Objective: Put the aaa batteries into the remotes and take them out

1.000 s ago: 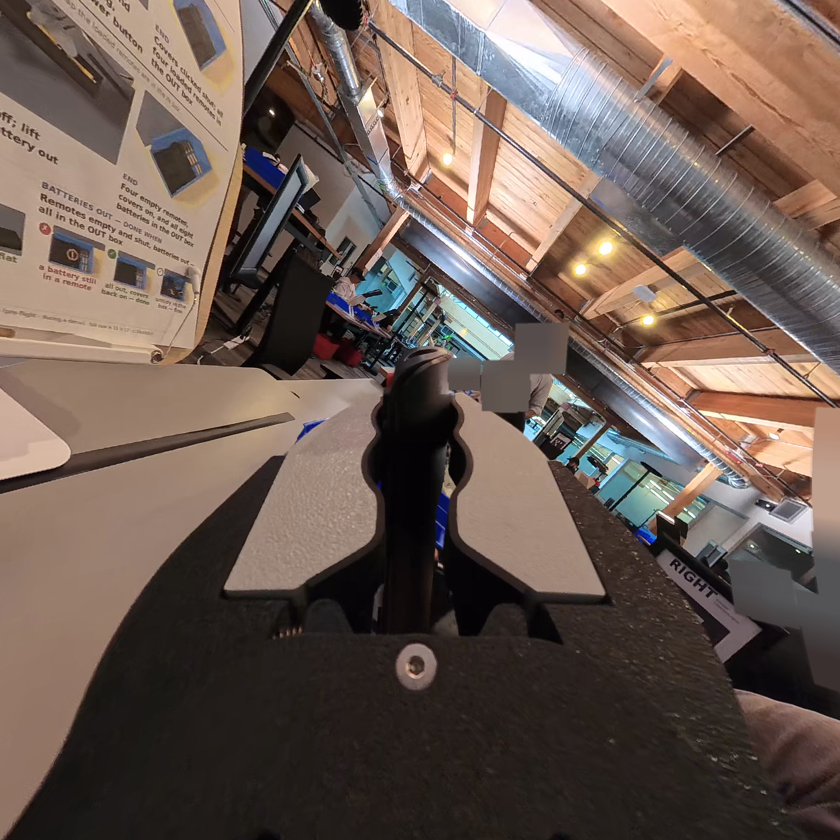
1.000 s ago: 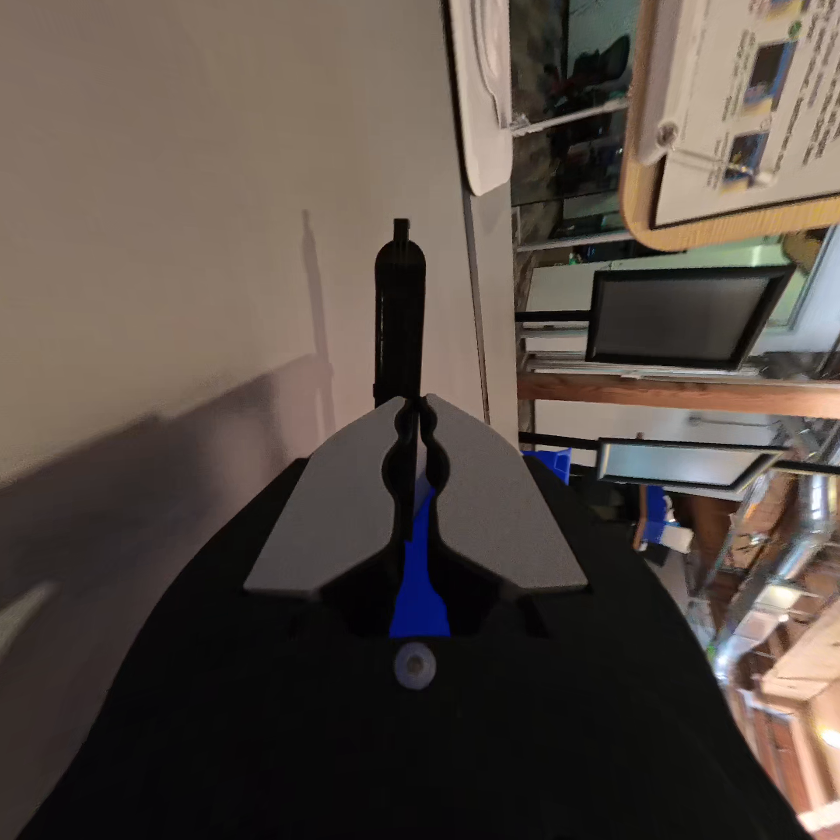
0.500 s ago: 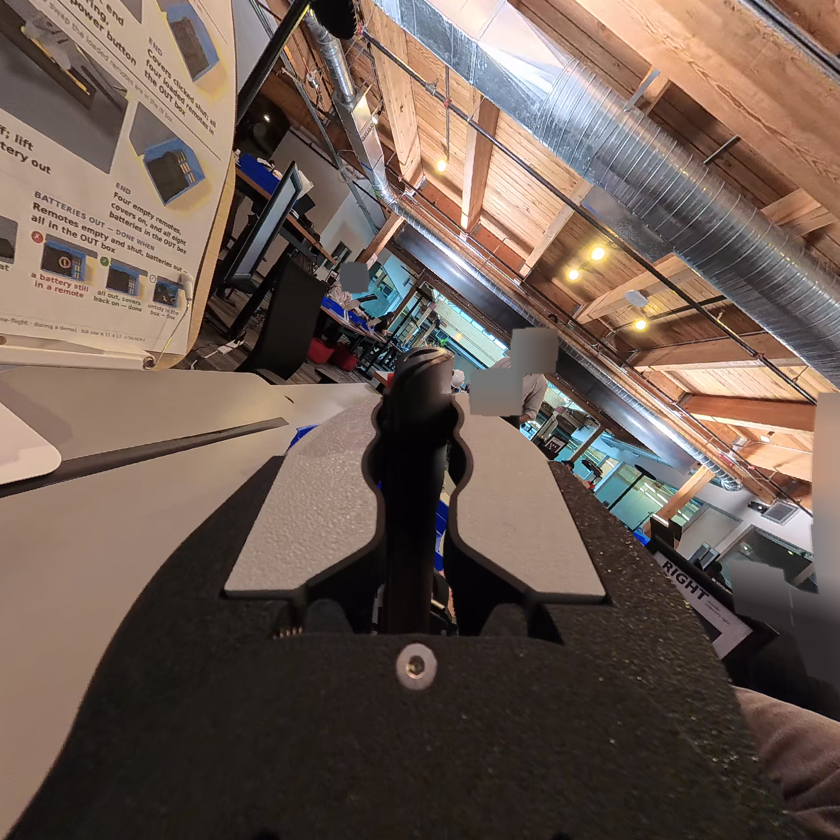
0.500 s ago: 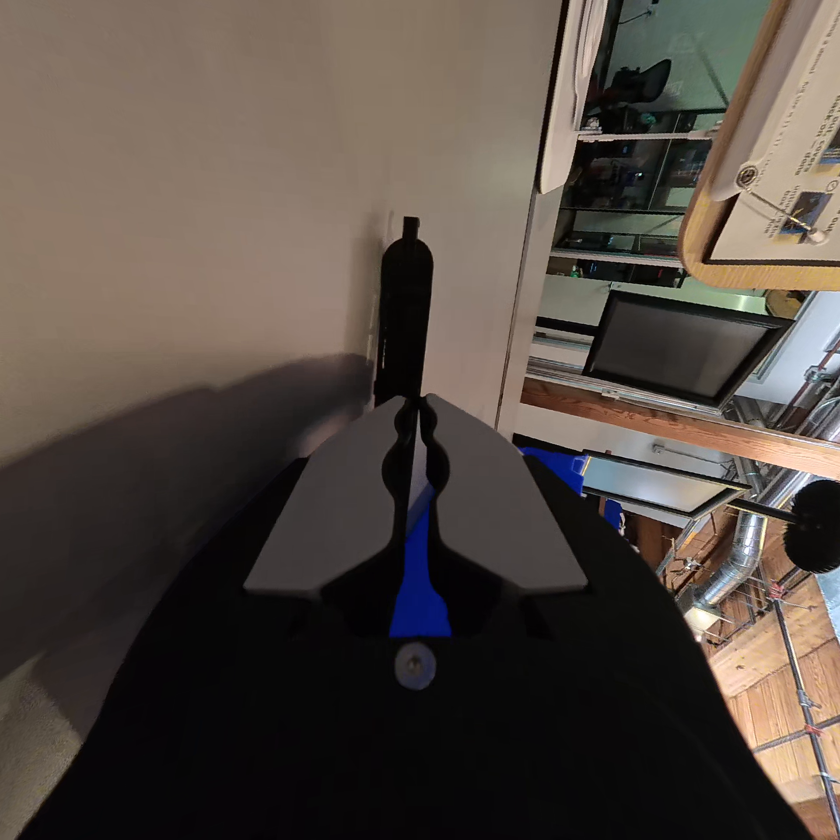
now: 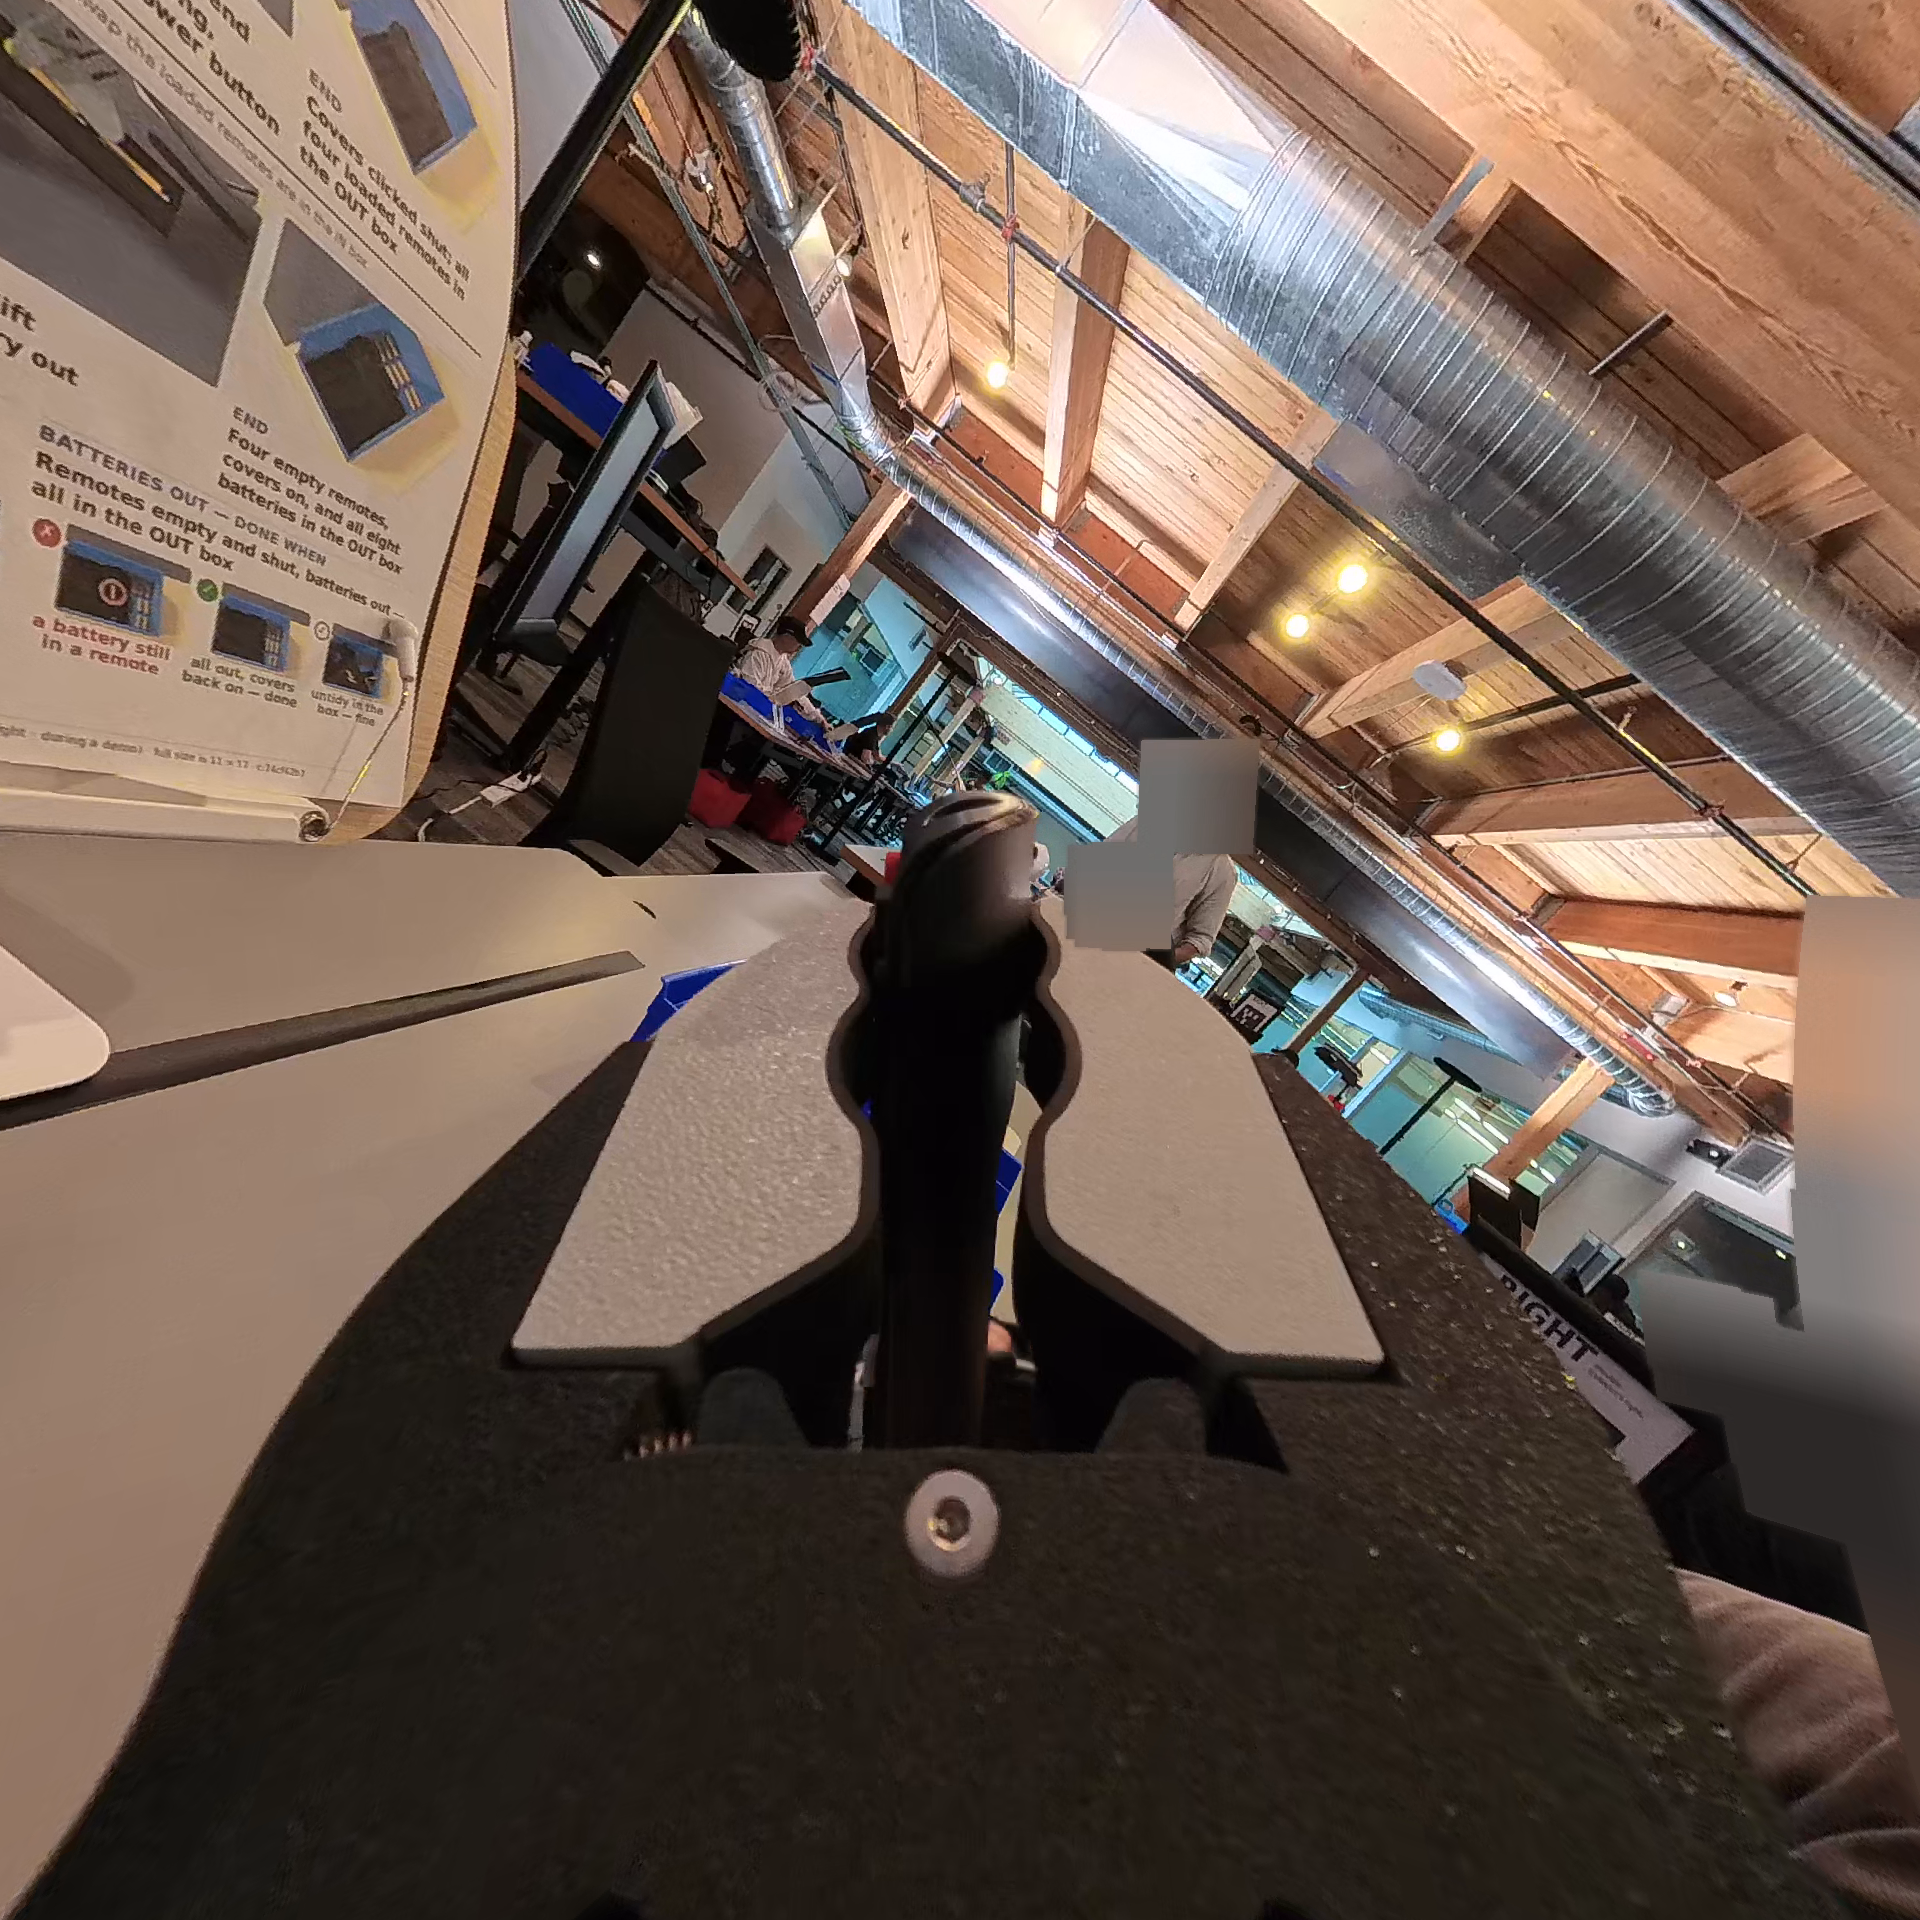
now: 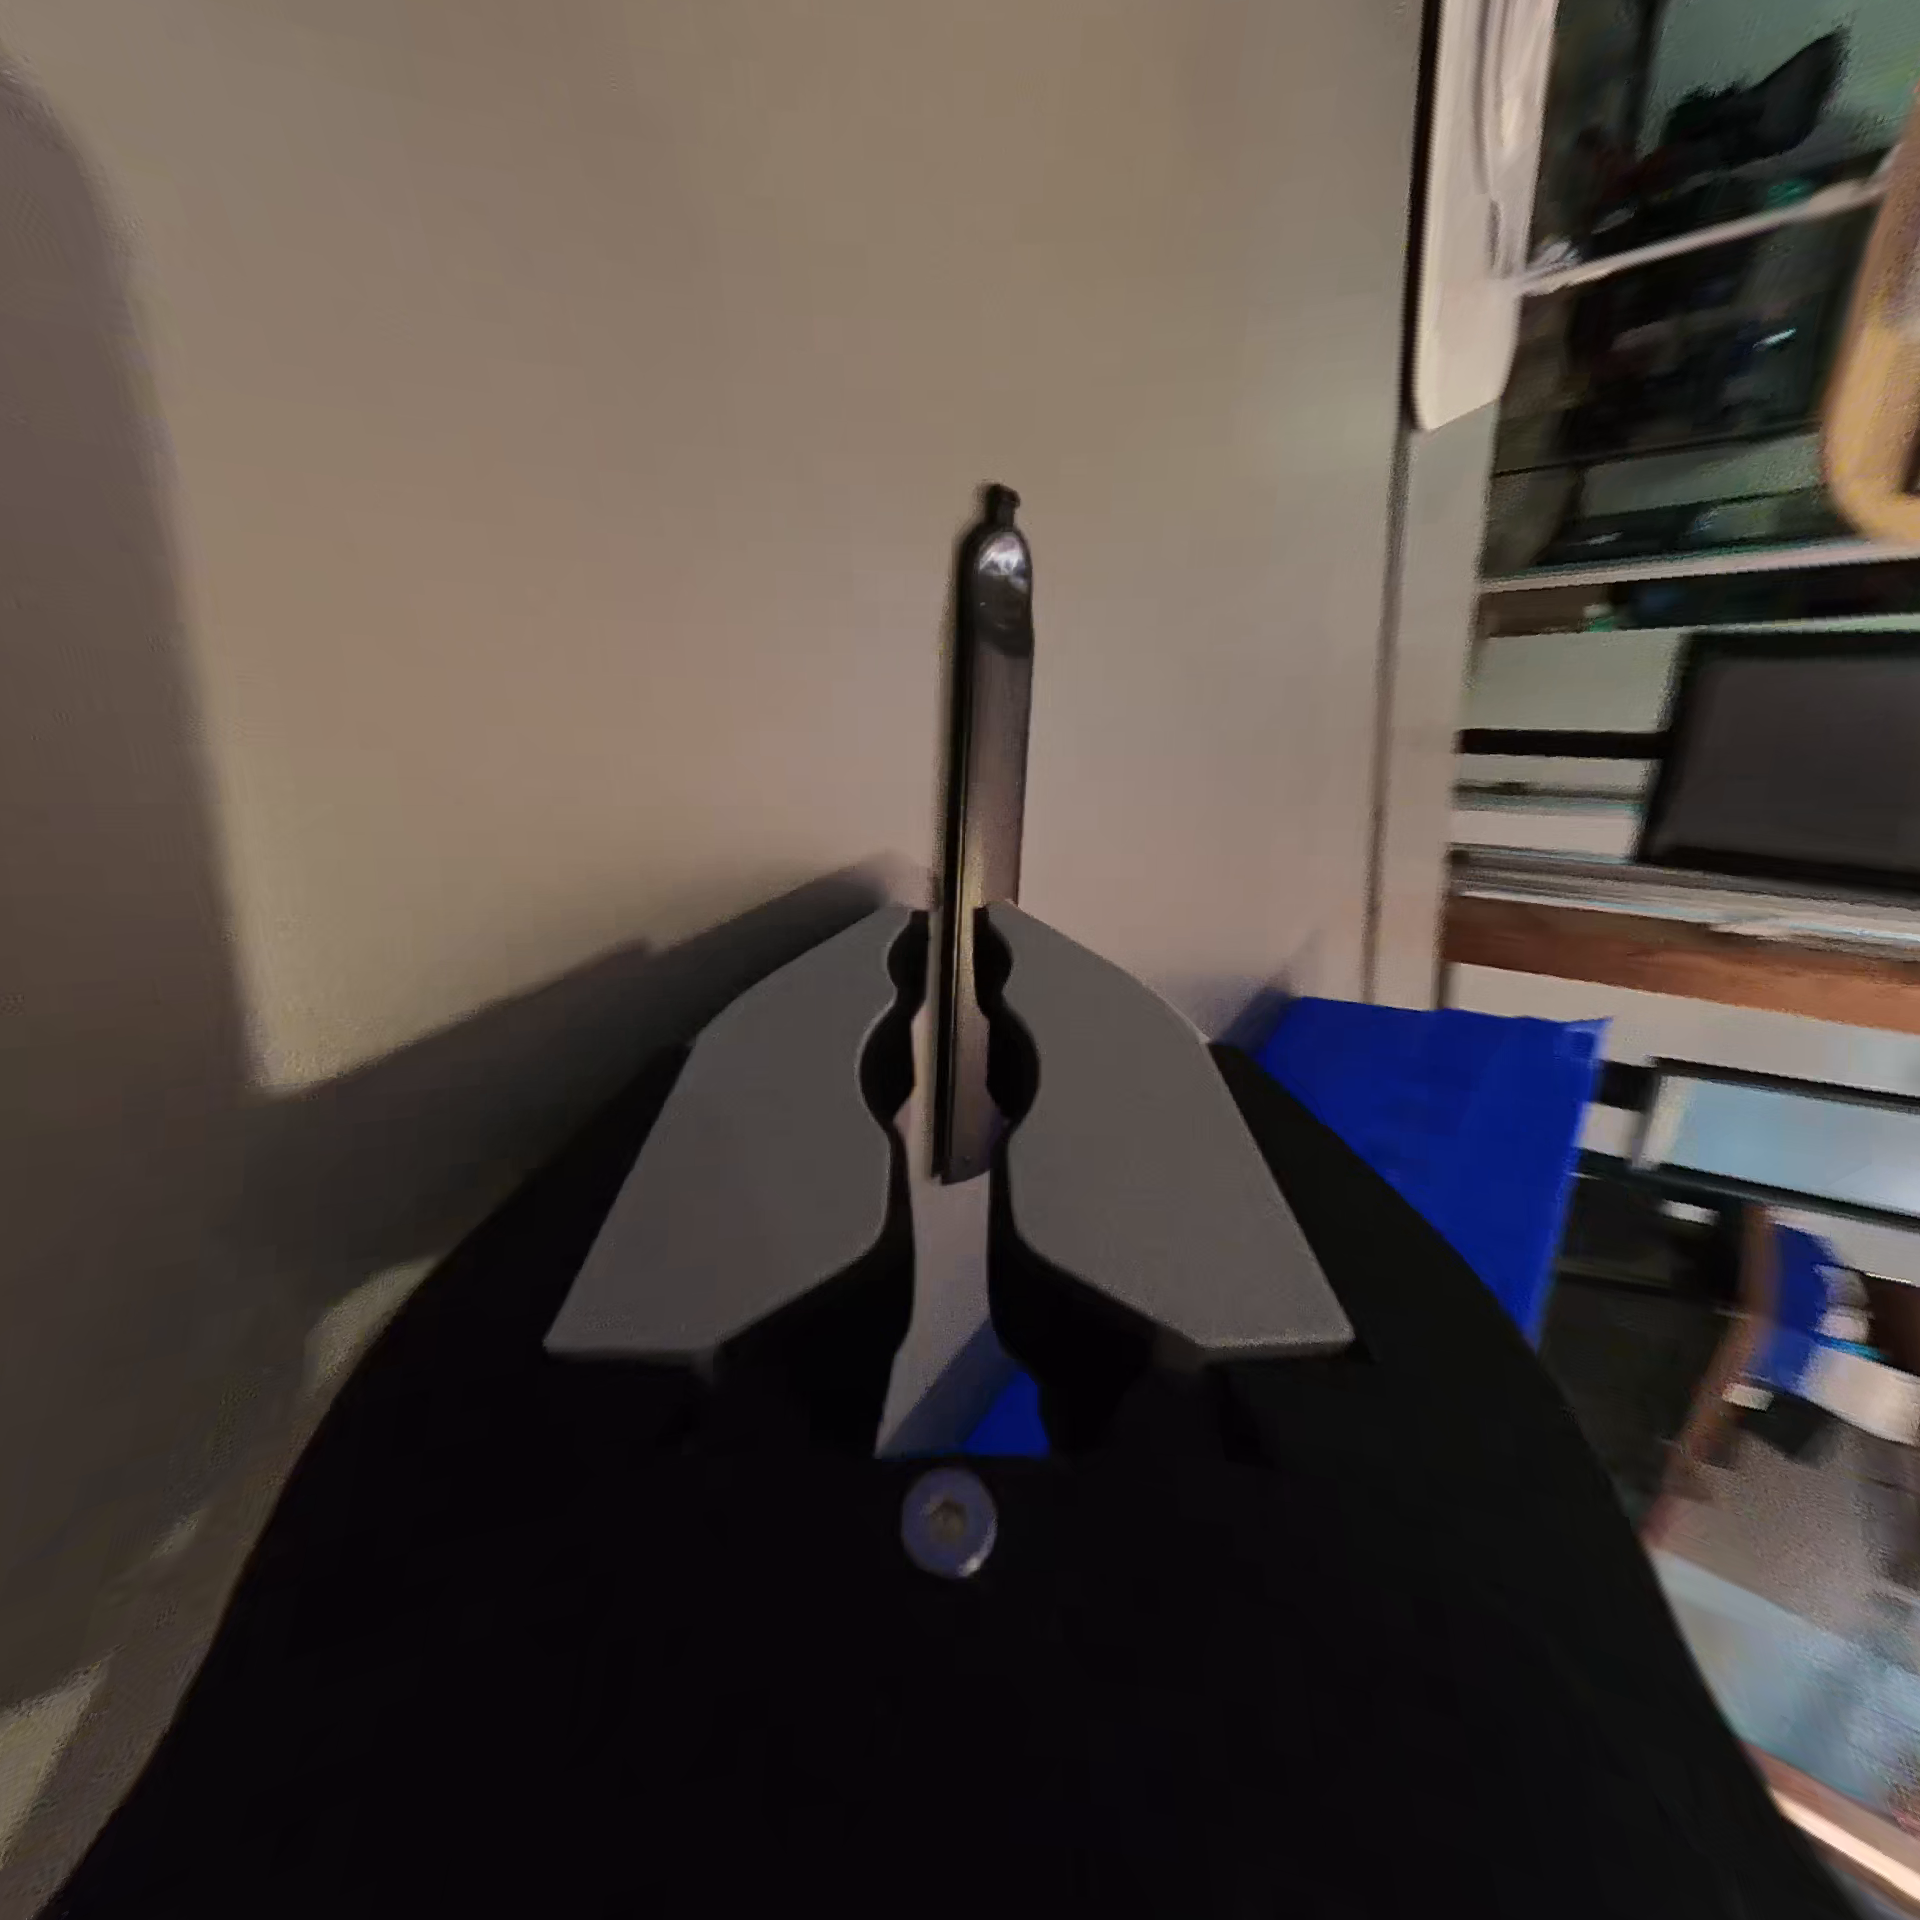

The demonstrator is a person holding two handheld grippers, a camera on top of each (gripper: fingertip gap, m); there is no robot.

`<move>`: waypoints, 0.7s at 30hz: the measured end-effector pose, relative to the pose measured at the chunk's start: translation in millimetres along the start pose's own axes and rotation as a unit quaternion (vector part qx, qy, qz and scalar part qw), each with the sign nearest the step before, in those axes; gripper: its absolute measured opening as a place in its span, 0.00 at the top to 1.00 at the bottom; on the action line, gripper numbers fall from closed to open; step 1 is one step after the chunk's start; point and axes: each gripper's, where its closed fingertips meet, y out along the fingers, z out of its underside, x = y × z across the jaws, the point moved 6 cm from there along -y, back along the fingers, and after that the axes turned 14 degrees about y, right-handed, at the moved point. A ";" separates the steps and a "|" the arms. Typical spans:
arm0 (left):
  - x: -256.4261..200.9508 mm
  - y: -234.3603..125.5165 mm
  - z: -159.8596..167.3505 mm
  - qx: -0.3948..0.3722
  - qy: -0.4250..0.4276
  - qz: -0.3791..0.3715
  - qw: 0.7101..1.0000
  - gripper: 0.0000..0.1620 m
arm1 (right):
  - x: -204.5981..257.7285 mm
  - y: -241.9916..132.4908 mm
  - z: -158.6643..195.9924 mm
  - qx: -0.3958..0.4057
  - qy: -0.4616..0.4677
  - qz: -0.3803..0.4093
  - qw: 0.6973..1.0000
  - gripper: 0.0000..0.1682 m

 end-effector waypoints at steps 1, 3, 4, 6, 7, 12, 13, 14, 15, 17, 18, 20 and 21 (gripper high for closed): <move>-0.2 0.3 0.3 0.002 0.000 0.001 1.000 0.85 | -5.4 -0.9 0.5 -0.001 0.028 -0.034 0.999 0.92; -0.4 1.6 1.6 0.005 0.000 0.002 1.000 0.85 | -14.2 1.1 3.1 0.020 0.069 -0.130 0.989 0.87; -0.5 2.5 2.7 0.008 0.000 0.003 1.000 0.85 | -18.3 2.9 4.8 0.037 0.082 -0.175 0.981 0.85; -0.8 4.4 5.0 0.011 -0.002 0.004 1.000 0.85 | -28.7 7.9 7.0 0.083 0.109 -0.223 0.965 0.84; -1.2 5.2 5.9 0.013 -0.002 0.006 1.000 0.85 | -33.8 10.1 6.2 0.102 0.118 -0.232 0.960 0.84; -3.7 7.2 7.0 0.019 0.001 0.011 1.000 0.85 | -43.3 17.3 0.2 0.158 0.116 -0.260 0.946 0.85; -3.7 7.2 6.7 0.019 0.001 0.011 1.000 0.85 | -41.9 19.8 3.1 0.179 0.119 -0.277 0.937 0.84; -3.5 7.0 6.4 0.019 0.001 0.011 1.000 0.85 | -41.4 22.8 5.3 0.191 0.122 -0.285 0.931 0.82; -3.3 6.7 6.0 0.018 0.001 0.011 1.000 0.85 | -42.1 25.3 5.5 0.192 0.125 -0.288 0.930 0.81; -2.7 6.0 5.2 0.018 0.001 0.012 1.000 0.85 | -43.3 27.2 5.4 0.196 0.135 -0.300 0.924 0.81; -2.3 5.6 4.8 0.018 0.000 0.012 1.000 0.85 | -43.4 27.8 5.7 0.201 0.144 -0.310 0.918 0.81; -1.5 4.3 3.3 0.015 -0.001 0.012 1.000 0.85 | -43.2 28.4 6.1 0.203 0.157 -0.328 0.909 0.87; -1.2 3.4 2.5 0.013 0.000 0.011 1.000 0.85 | -43.6 28.5 6.7 0.199 0.160 -0.329 0.909 0.87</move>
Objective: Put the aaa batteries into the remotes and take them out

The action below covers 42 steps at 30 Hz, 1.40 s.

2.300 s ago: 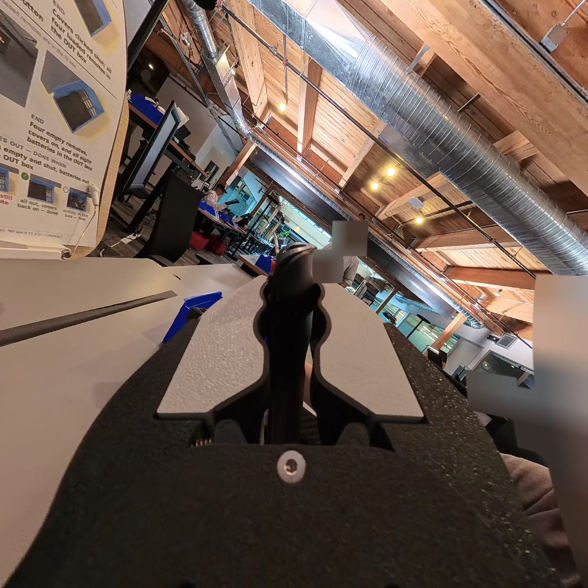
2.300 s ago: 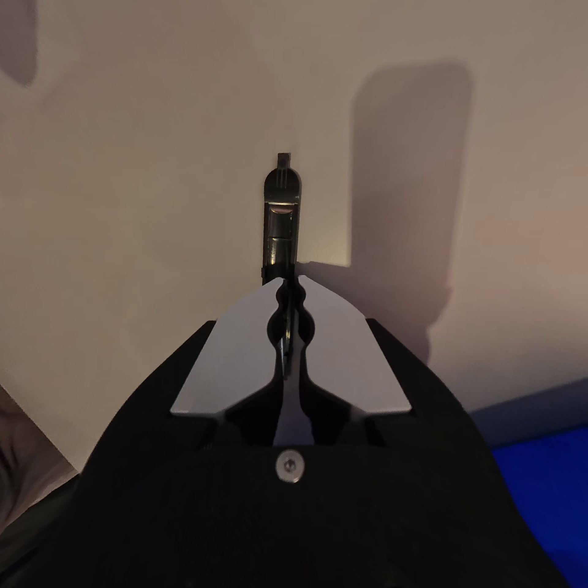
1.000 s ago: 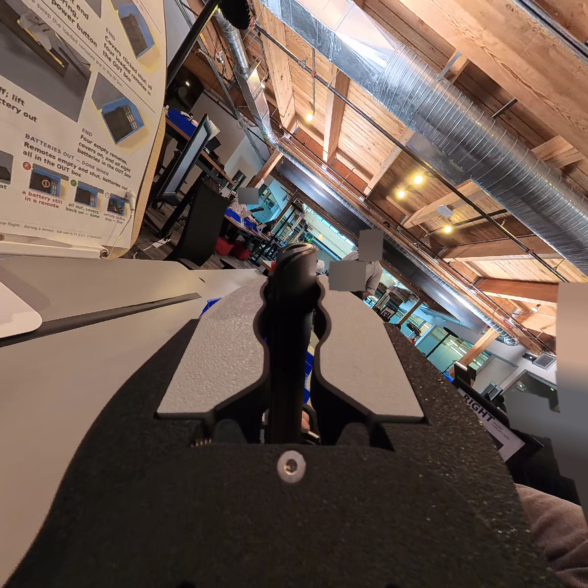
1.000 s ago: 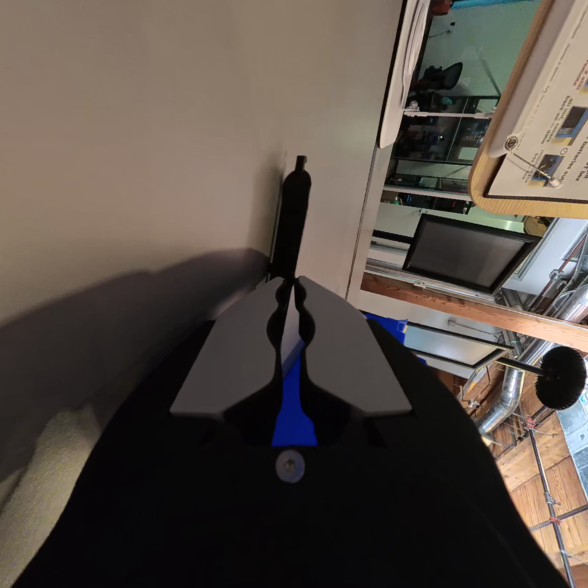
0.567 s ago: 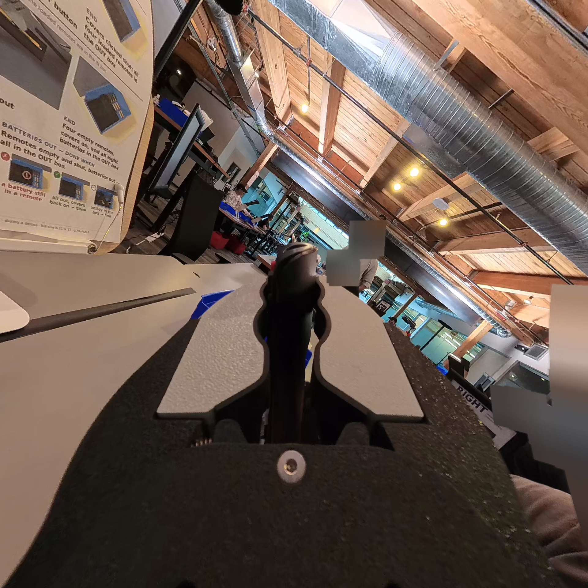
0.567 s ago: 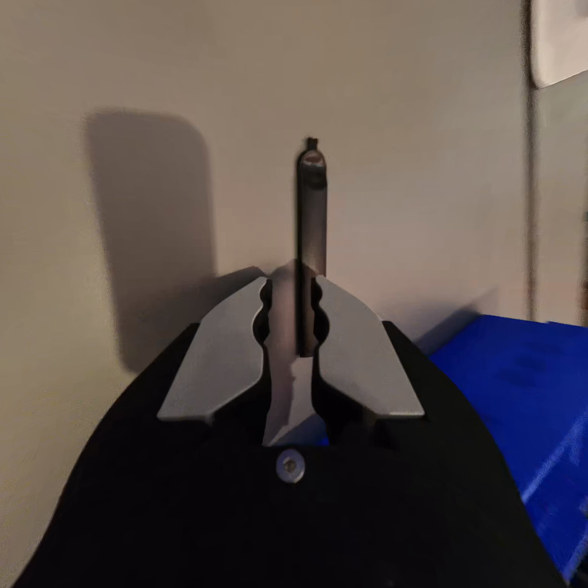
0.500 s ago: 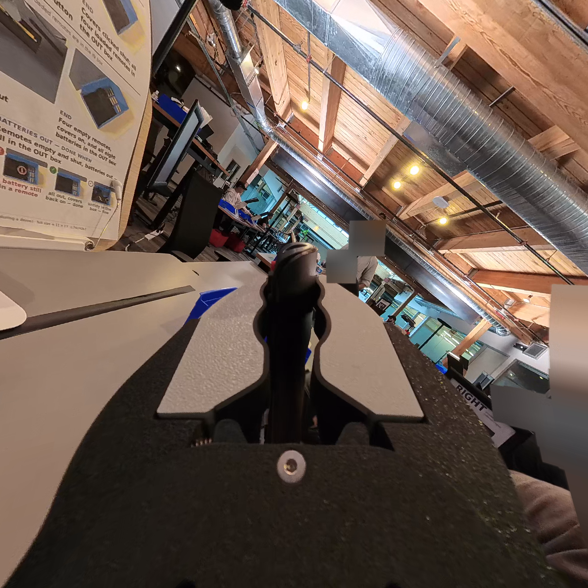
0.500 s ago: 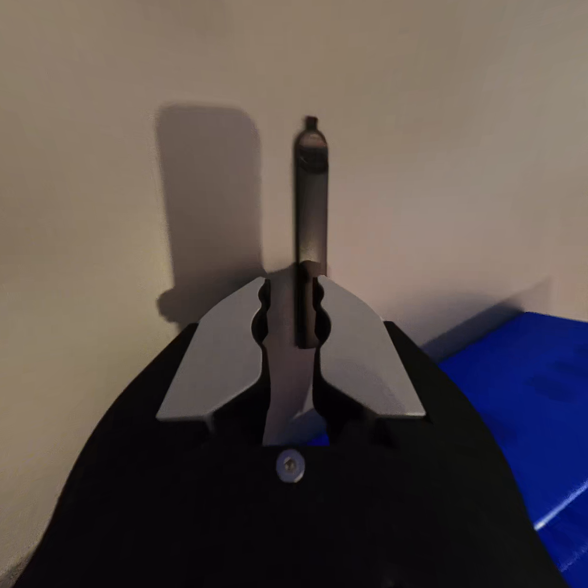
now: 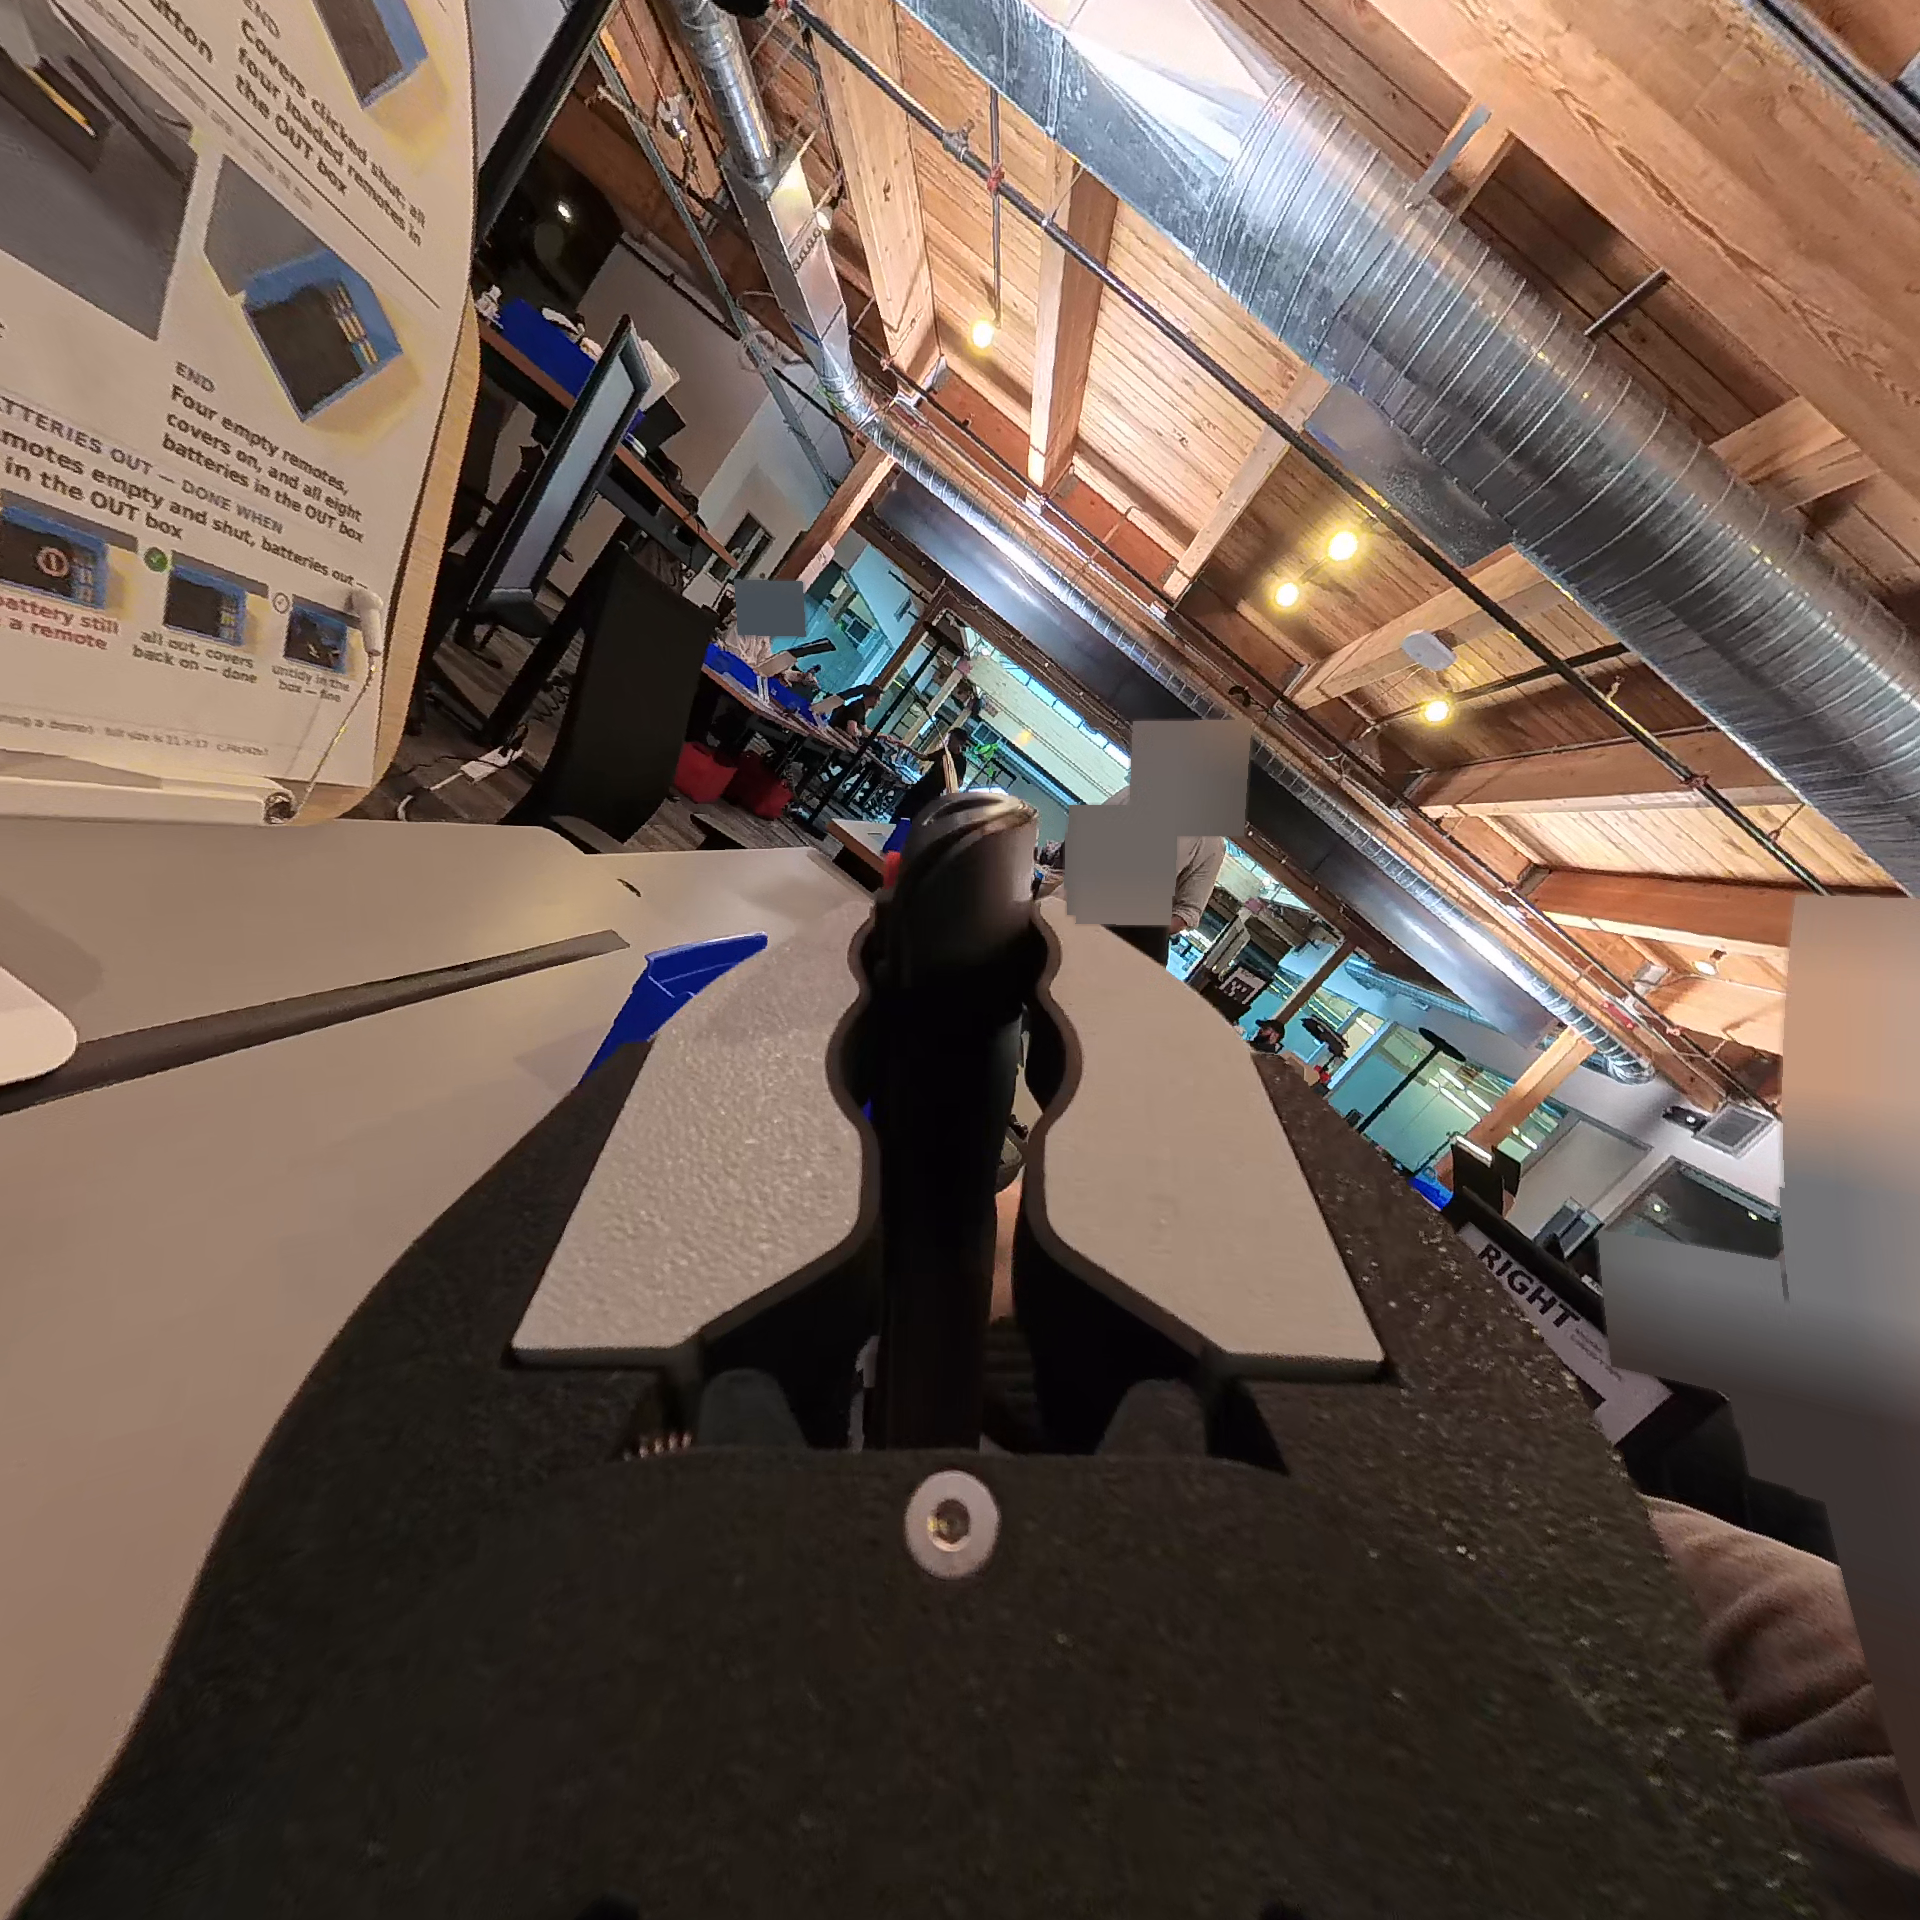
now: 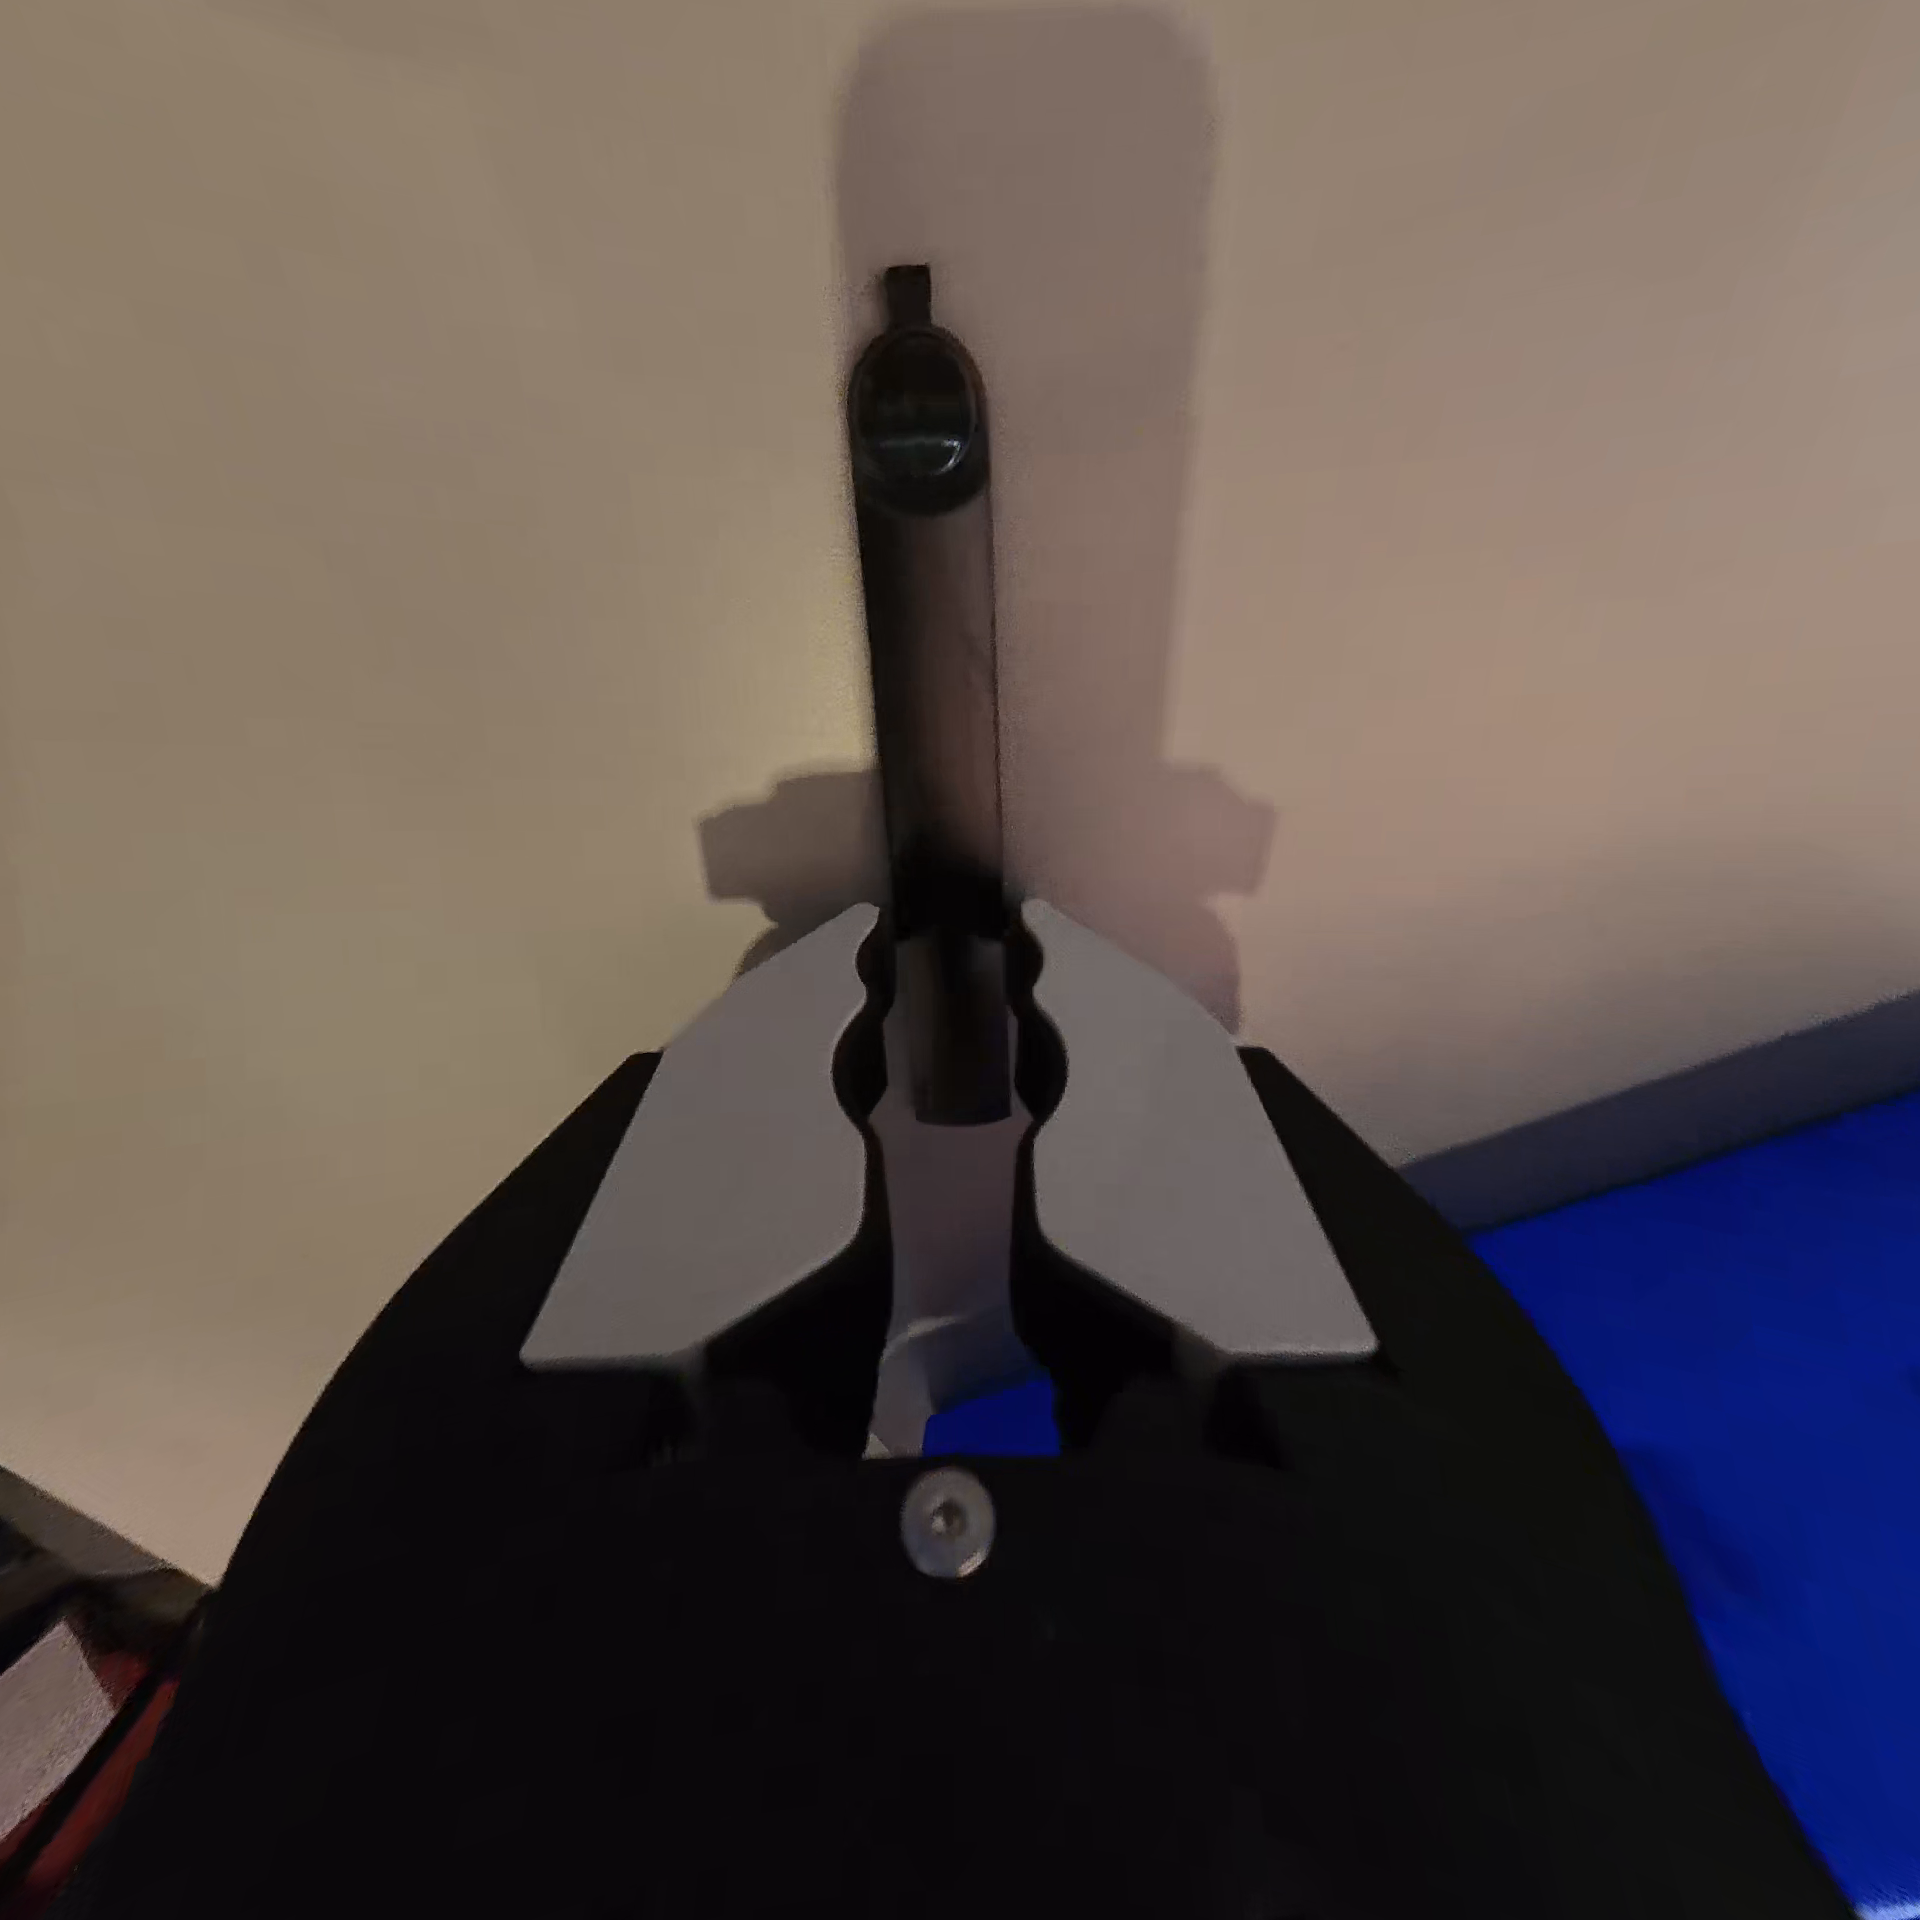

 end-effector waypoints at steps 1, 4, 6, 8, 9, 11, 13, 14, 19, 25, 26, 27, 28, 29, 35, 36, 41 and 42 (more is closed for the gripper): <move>0.5 -0.9 -0.7 -0.002 0.001 -0.001 1.000 0.85 | -0.1 -0.1 0.6 -0.004 0.002 -0.001 1.000 0.87; 3.5 -3.1 -2.2 -0.009 0.002 -0.008 1.000 0.85 | 0.4 -0.4 1.7 -0.020 0.018 0.001 1.000 0.87; 7.3 -4.3 -1.7 -0.020 0.000 -0.021 1.000 0.85 | 2.9 -1.6 2.7 -0.041 0.028 0.008 0.999 0.88; 12.4 -5.9 -0.3 -0.037 0.001 -0.041 0.998 0.85 | 7.9 -7.0 3.5 -0.071 0.037 0.021 0.997 0.88; 15.2 -6.8 0.7 -0.047 0.002 -0.053 0.997 0.85 | 11.5 -11.6 4.2 -0.089 0.043 0.026 0.995 0.88; 20.1 -8.3 3.4 -0.066 0.004 -0.074 0.995 0.85 | 20.3 -23.9 6.3 -0.130 0.061 0.031 0.989 0.88; 23.9 -8.5 6.8 -0.075 0.006 -0.090 0.993 0.85 | 29.5 -41.2 7.7 -0.181 0.083 0.034 0.979 0.88; 24.9 -8.2 8.4 -0.080 0.007 -0.095 0.992 0.85 | 34.9 -50.9 8.2 -0.204 0.092 0.034 0.974 0.88; 27.7 0.4 21.7 -0.077 -0.022 -0.078 0.994 0.85 | 72.2 -96.5 -3.9 -0.306 0.109 0.038 0.945 0.88; 28.2 13.8 40.2 -0.065 -0.044 -0.050 0.996 0.85 | 105.6 -124.7 -38.2 -0.352 0.117 0.064 0.926 0.88; 27.5 15.4 42.2 -0.063 -0.040 -0.049 0.996 0.85 | 107.1 -126.2 -44.2 -0.354 0.124 0.068 0.924 0.88; 26.5 16.8 43.5 -0.062 -0.036 -0.048 0.996 0.85 | 109.2 -127.5 -50.0 -0.358 0.130 0.066 0.922 0.88; 25.5 18.2 44.8 -0.059 -0.034 -0.047 0.997 0.85 | 111.9 -128.4 -55.6 -0.360 0.135 0.063 0.921 0.88; 24.9 19.5 46.2 -0.054 -0.033 -0.046 0.997 0.85 | 114.0 -128.9 -60.3 -0.360 0.140 0.064 0.920 0.88; 26.0 22.4 52.3 -0.044 -0.032 -0.056 0.997 0.85 | 116.2 -126.9 -77.7 -0.335 0.156 0.103 0.923 0.88; 26.2 23.1 53.5 -0.041 -0.032 -0.057 0.997 0.85 | 115.2 -126.1 -79.2 -0.328 0.157 0.112 0.925 0.88; 26.6 25.9 59.7 -0.022 -0.019 -0.079 0.996 0.85 | 112.7 -120.7 -85.4 -0.303 0.165 0.118 0.931 0.88; 26.5 26.3 60.4 -0.020 -0.014 -0.083 0.996 0.85 | 112.6 -119.6 -86.5 -0.301 0.167 0.114 0.932 0.88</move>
